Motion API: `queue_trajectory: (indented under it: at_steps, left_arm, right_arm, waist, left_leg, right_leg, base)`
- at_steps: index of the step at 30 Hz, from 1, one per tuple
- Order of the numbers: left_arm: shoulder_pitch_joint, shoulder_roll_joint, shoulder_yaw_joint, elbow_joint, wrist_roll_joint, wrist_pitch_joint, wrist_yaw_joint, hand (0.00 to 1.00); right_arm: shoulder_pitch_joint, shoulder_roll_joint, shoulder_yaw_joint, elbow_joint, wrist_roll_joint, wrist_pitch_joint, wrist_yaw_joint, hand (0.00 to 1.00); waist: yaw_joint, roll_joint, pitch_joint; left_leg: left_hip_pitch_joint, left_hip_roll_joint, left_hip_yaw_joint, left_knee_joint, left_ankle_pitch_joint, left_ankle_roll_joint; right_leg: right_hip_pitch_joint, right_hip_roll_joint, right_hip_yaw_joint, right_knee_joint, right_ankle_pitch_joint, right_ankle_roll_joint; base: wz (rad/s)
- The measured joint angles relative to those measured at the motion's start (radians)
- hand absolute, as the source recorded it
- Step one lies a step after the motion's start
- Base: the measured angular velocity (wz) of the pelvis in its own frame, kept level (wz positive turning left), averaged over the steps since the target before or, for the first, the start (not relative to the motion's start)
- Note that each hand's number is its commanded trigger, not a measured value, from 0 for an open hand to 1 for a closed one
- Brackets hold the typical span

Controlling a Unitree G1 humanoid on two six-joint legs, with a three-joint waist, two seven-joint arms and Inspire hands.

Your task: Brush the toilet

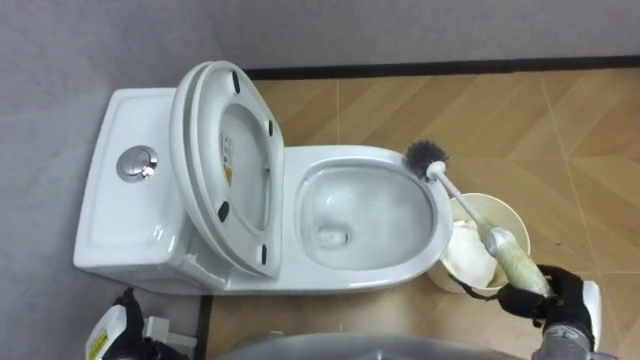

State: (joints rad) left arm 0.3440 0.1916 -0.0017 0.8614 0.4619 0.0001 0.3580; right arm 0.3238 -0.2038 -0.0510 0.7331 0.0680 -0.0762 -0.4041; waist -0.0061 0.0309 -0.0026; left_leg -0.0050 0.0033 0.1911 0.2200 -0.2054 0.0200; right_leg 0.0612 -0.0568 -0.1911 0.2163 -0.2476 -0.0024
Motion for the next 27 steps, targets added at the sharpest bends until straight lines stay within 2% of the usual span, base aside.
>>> queue_trajectory:
  at_steps: [4, 8, 13, 19, 20, 21, 27]
  left_arm:
    - [-0.003, -0.015, 0.001, 0.017, -0.001, 0.001, -0.019, 0.00]
    - [0.002, -0.018, 0.004, 0.021, 0.000, -0.001, -0.022, 0.00]
    - [0.001, -0.024, 0.037, 0.021, 0.000, -0.006, -0.019, 0.00]
    - [0.008, -0.025, 0.037, 0.021, 0.000, -0.007, -0.017, 0.00]
    - [0.008, -0.025, 0.037, 0.021, 0.000, -0.007, -0.017, 0.00]
    - [0.009, -0.025, 0.037, 0.021, 0.000, -0.007, -0.017, 0.00]
    - [0.014, -0.027, 0.037, 0.042, -0.001, -0.008, -0.016, 0.00]
  right_arm:
    - [-0.017, 0.007, -0.001, 0.066, 0.089, -0.004, -0.001, 1.00]
    - [-0.016, 0.013, -0.006, 0.091, 0.136, -0.005, -0.001, 1.00]
    - [-0.007, 0.029, -0.022, 0.091, 0.207, -0.005, 0.003, 1.00]
    - [0.001, 0.052, -0.060, 0.099, 0.320, -0.005, 0.002, 1.00]
    - [0.005, 0.052, -0.060, 0.099, 0.328, -0.005, 0.002, 0.33]
    - [0.012, 0.052, -0.062, 0.099, 0.342, -0.005, 0.002, 0.00]
    - [0.028, 0.054, -0.061, 0.123, 0.393, -0.005, 0.016, 0.00]
  waist:
    - [-0.015, -0.007, -0.0006]
    - [-0.016, -0.018, -0.0003]
    - [-0.034, -0.033, 0.0015]
    - [-0.048, -0.028, 0.0009]
    - [-0.048, -0.027, 0.0007]
    - [-0.048, -0.024, 0.0006]
    - [-0.054, -0.009, 0.0006]
  left_leg:
    - [0.011, -0.001, 0.000, -0.005, 0.000, 0.000]
    - [0.016, -0.001, 0.013, -0.007, 0.000, 0.000]
    - [0.019, -0.001, 0.013, -0.006, -0.001, -0.001]
    - [0.027, 0.000, 0.014, -0.007, -0.001, -0.002]
    - [0.028, 0.000, 0.014, -0.008, -0.001, -0.002]
    - [0.032, 0.000, 0.014, -0.012, -0.002, -0.002]
    - [0.052, -0.001, 0.023, -0.023, -0.002, -0.003]
  right_leg:
    - [0.014, 0.001, 0.005, -0.016, 0.000, 0.001]
    - [0.015, 0.006, 0.021, -0.025, 0.000, 0.000]
    - [0.020, 0.007, 0.025, -0.031, 0.000, 0.000]
    - [0.029, 0.006, 0.027, -0.030, 0.002, 0.001]
    - [0.030, 0.007, 0.027, -0.029, 0.002, 0.001]
    - [0.031, 0.007, 0.027, -0.029, 0.003, 0.000]
    - [0.041, 0.008, 0.038, -0.030, 0.003, 0.000]
  base:
    - [0.00]
    - [-0.09]
    - [-0.01]
    - [0.00]
    - [0.00]
    - [0.00]
    - [-0.05]
